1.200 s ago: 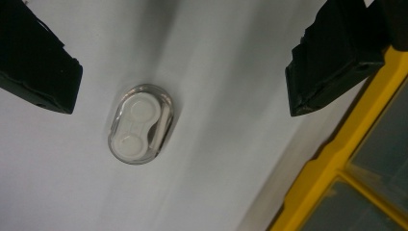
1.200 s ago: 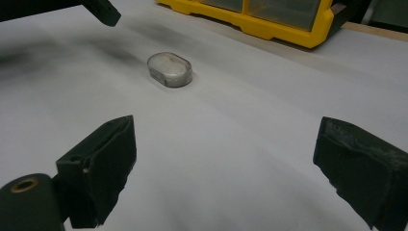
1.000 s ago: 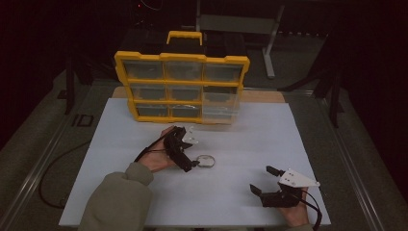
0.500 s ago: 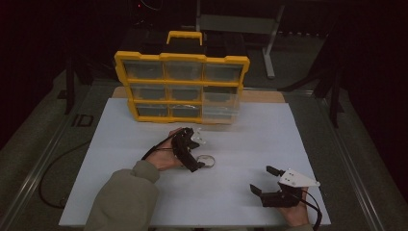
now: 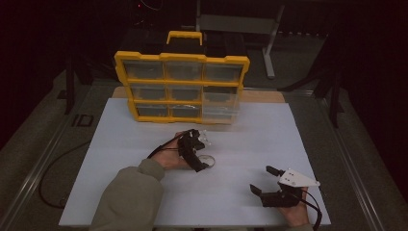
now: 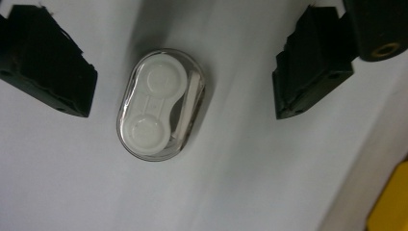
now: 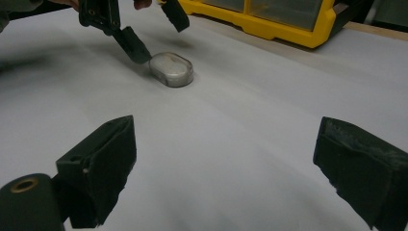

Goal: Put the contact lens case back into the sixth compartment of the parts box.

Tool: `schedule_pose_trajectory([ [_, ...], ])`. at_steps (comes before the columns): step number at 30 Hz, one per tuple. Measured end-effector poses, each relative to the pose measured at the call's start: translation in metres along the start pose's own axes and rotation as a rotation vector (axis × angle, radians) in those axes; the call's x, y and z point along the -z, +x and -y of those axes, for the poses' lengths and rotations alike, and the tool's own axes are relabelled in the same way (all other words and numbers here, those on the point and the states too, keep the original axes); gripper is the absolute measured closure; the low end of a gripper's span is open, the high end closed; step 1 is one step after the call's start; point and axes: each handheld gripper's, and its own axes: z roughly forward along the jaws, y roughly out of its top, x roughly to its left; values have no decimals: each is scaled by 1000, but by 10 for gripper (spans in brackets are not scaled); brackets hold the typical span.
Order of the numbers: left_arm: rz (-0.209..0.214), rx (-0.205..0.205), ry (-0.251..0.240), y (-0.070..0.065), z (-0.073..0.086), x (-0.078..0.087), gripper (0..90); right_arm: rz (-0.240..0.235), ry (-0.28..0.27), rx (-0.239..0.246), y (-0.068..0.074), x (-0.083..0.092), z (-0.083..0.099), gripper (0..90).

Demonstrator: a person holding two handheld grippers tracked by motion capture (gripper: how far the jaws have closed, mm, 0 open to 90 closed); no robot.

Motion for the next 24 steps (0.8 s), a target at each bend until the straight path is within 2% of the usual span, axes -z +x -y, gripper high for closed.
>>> schedule_pose_trajectory([
  [4, 13, 2, 7, 0, -2, -4, 156, -2, 0, -1, 0, 0, 0, 78],
  [5, 25, -7, 23, 0, -3, -6, 172, -2, 1, -1, 0, 0, 0, 78],
  [10, 39, -26, 26, 0, -7, -9, 325, -3, 0, -1, 0, 0, 0, 78],
  [12, 64, -31, 33, -1, -8, -10, 375, -3, 1, 0, 0, 0, 0, 78],
  [16, 71, -60, 78, -3, -9, -16, 423, -4, 2, 3, 0, -1, 0, 78],
  [24, 70, -71, 112, -3, -11, -18, 492, -8, 7, 3, 0, -1, 1, 78],
])
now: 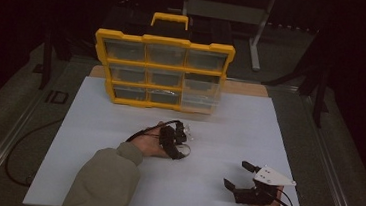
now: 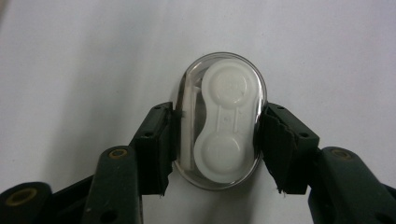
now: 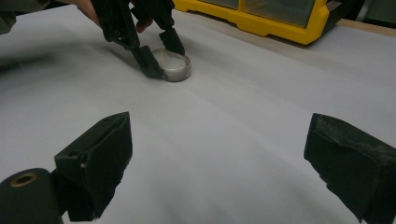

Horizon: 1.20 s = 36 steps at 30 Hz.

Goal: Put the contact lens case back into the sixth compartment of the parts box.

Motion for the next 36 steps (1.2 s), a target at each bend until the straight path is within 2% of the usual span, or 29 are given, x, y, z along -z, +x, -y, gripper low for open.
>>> schedule_pose_trajectory([
  [6, -5, 3, 5, 0, 1, 2, 498, 0, 1, -1, 0, 0, 0, 78],
  [17, -8, 10, -21, 1, 2, 14, 498, -1, 0, -2, 0, 0, 0, 78],
  [36, -38, 17, -52, 3, 9, 42, 498, -3, -5, -7, -1, 0, 0, 78],
])
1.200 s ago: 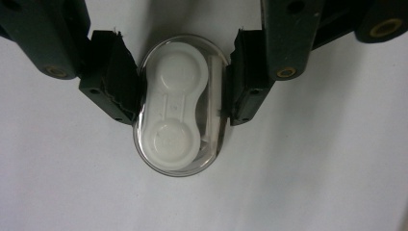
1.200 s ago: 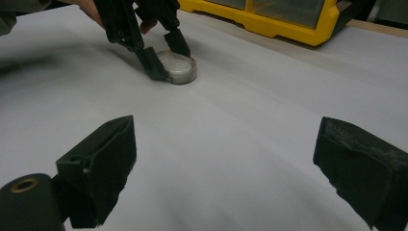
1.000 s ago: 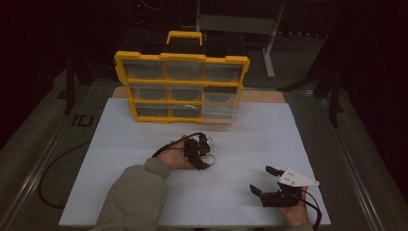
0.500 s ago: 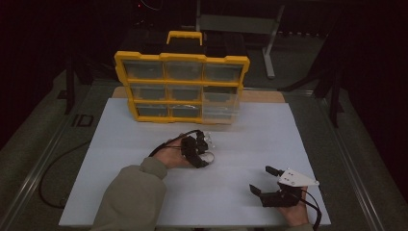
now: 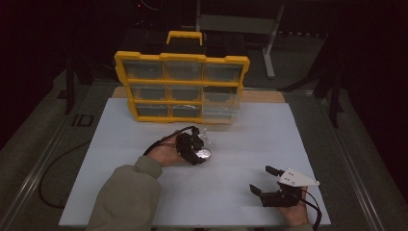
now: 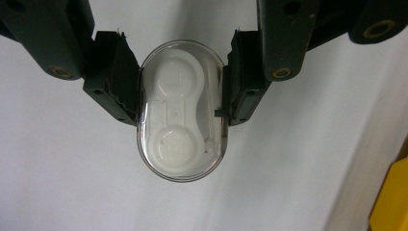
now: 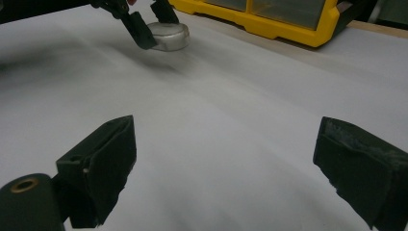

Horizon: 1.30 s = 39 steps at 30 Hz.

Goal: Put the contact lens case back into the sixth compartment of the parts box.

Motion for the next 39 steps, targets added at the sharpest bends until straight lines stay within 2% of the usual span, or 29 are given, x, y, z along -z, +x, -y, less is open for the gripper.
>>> schedule_pose_trajectory([
  [16, -27, 16, -29, 2, 7, 21, 498, 0, -5, 1, 0, 0, 0, 78],
  [27, -53, 35, -76, 6, 15, 41, 498, 9, -19, -5, -2, 1, 0, 78],
  [39, -85, 39, -90, 10, 19, 60, 498, 23, -40, -7, -2, 4, 0, 77],
])
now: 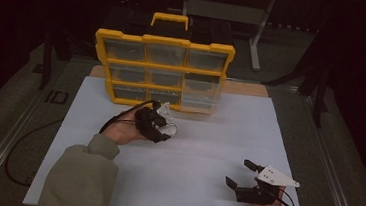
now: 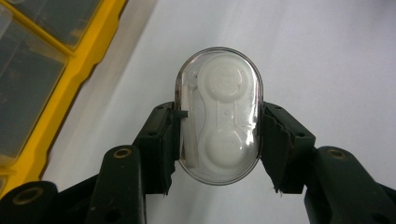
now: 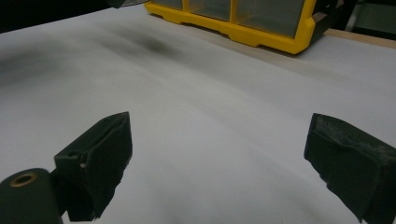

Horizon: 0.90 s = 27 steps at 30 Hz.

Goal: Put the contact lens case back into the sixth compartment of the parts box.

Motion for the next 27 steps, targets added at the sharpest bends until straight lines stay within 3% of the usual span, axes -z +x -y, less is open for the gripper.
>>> schedule_pose_trajectory([
  [27, -47, -4, -27, 14, -1, 33, 498, -5, 1, -5, 0, 0, 0, 78],
])
